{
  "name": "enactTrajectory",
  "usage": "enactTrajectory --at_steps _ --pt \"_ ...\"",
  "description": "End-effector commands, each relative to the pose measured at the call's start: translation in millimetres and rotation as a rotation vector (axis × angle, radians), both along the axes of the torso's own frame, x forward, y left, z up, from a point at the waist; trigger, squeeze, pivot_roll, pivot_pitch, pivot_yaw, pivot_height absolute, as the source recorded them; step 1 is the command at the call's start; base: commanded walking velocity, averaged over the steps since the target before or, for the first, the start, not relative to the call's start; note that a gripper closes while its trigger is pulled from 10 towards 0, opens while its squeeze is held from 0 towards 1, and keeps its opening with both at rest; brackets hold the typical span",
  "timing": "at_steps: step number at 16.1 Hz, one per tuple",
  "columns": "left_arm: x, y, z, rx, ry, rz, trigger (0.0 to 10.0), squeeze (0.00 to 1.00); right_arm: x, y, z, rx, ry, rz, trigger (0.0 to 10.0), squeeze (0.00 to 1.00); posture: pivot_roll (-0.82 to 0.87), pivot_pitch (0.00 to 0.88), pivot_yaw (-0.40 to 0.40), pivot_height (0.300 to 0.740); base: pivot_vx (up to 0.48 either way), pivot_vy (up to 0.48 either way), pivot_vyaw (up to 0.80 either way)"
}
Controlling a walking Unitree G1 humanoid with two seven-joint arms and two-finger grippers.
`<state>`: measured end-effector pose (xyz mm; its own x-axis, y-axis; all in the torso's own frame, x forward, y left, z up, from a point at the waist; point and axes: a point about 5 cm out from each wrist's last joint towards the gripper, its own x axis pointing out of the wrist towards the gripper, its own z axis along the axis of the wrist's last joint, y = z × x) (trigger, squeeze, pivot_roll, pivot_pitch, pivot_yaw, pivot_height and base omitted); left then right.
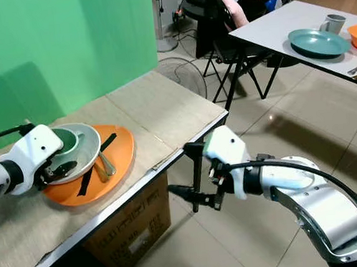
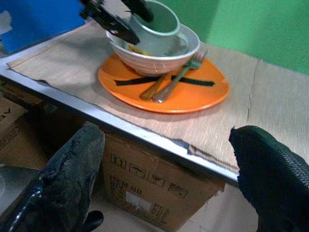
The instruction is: Setting the table
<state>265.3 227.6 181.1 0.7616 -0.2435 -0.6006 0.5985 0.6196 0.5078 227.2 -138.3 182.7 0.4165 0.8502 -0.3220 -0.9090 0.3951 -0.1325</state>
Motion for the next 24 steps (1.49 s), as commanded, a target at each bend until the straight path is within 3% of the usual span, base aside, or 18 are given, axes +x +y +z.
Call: enactTrajectory --at_steps 1,6,10,15,20,24 --pt "3.9 1.6 3 0.033 -0.006 -0.015 0.0 0.00 -0.8 0.3 4 -0.012 -0.009 0.020 10.0 0.00 0.00 0.000 0.000 0.740 0.000 0.000 0.00" --pt "15.9 8.3 3 0.120 0.043 -0.066 0.0 0.00 -3.1 -0.7 5 -0.046 0.004 0.065 10.0 0.00 0.01 0.000 0.001 0.740 0.000 0.000 0.00" --pt "15.4 6.9 1 0.146 0.110 -0.133 0.0 0.00 -5.1 -1.0 5 -0.062 0.012 0.084 10.0 0.00 0.00 0.000 0.002 0.740 0.000 0.000 0.00" --pt "15.6 8.4 -2 0.171 0.147 -0.139 0.0 0.00 -4.7 -1.5 7 -0.070 0.003 0.087 10.0 0.00 0.00 0.000 0.001 0.740 0.000 0.000 0.00" --pt "20.7 12.5 3 0.173 0.104 -0.096 0.0 0.00 -2.2 -0.5 8 -0.069 -0.007 0.085 10.0 0.00 0.00 0.000 -0.004 0.740 0.000 0.000 0.00" --pt "16.8 -3.1 41 0.076 -0.120 -0.027 0.0 0.00 -0.7 -4.9 14 0.032 -0.011 -0.014 10.0 0.00 -0.01 0.000 0.013 0.740 0.000 0.000 0.00"
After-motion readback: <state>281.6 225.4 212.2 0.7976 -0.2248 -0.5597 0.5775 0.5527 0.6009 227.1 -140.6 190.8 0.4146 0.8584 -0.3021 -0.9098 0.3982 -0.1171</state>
